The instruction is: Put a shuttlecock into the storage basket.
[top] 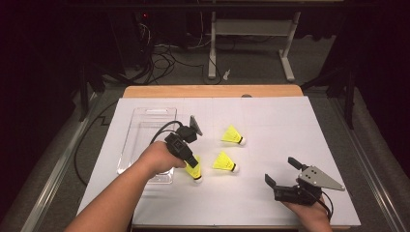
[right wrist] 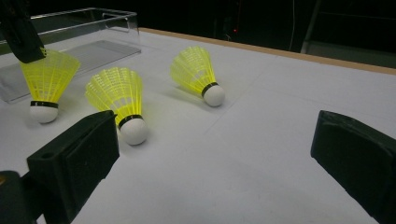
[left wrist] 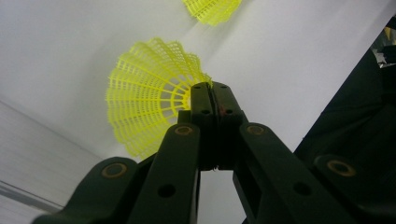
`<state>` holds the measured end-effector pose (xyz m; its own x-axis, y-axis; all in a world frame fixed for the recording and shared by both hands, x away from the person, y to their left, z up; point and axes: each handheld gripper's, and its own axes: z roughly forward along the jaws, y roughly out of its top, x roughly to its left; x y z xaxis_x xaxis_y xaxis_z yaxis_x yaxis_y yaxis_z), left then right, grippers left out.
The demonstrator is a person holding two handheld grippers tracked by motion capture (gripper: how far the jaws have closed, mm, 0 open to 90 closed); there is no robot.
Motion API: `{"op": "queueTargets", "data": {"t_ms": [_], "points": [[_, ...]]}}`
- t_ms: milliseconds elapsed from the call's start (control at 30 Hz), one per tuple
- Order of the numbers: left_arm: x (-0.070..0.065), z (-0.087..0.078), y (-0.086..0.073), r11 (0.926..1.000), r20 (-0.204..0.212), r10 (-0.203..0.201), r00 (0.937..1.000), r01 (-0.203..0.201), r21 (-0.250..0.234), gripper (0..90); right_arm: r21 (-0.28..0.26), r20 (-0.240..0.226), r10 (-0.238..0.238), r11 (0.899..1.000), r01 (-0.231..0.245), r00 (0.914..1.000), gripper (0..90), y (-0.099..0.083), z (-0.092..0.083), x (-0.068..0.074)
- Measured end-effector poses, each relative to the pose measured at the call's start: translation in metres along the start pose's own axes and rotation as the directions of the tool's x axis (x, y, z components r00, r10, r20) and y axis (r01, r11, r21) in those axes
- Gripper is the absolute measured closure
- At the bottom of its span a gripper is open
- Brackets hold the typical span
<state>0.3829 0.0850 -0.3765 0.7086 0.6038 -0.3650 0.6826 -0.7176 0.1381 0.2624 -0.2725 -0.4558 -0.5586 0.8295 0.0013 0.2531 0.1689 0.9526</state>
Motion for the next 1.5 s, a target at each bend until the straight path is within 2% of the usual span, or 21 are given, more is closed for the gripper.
{"op": "queueTargets", "data": {"t_ms": [200,433,800,900,1233,1500], "points": [[-0.006,-0.01,0.001,0.9998,-0.022,0.018,0.9996,-0.018,-0.01,89.7,0.0,0.001,0.002,1.0,-0.002,1.0,1.7,0.0,0.0,-0.001],[-0.013,-0.03,0.0,0.9991,-0.072,0.029,0.997,-0.031,-0.03,89.7,0.001,0.001,0.001,1.0,-0.001,1.0,1.7,-0.001,0.0,-0.001],[-0.027,-0.062,0.001,0.9971,-0.097,0.067,0.993,-0.07,-0.03,89.7,0.005,0.0,-0.001,1.0,0.001,1.0,1.7,-0.001,0.001,0.0],[-0.029,-0.068,0.0,0.9971,-0.103,0.068,0.9923,-0.071,-0.028,89.7,0.006,-0.001,-0.001,1.0,0.001,1.0,1.7,-0.001,0.001,0.0],[-0.028,-0.092,-0.006,0.9959,-0.12,0.047,0.9916,-0.056,-0.071,89.7,0.003,0.002,0.004,1.0,-0.004,1.0,1.7,-0.001,0.0,-0.001],[-0.022,-0.099,-0.014,0.9954,-0.117,0.033,0.9926,-0.043,-0.086,89.8,0.002,0.001,0.005,1.0,-0.005,1.0,1.7,-0.001,0.0,-0.001]]}}
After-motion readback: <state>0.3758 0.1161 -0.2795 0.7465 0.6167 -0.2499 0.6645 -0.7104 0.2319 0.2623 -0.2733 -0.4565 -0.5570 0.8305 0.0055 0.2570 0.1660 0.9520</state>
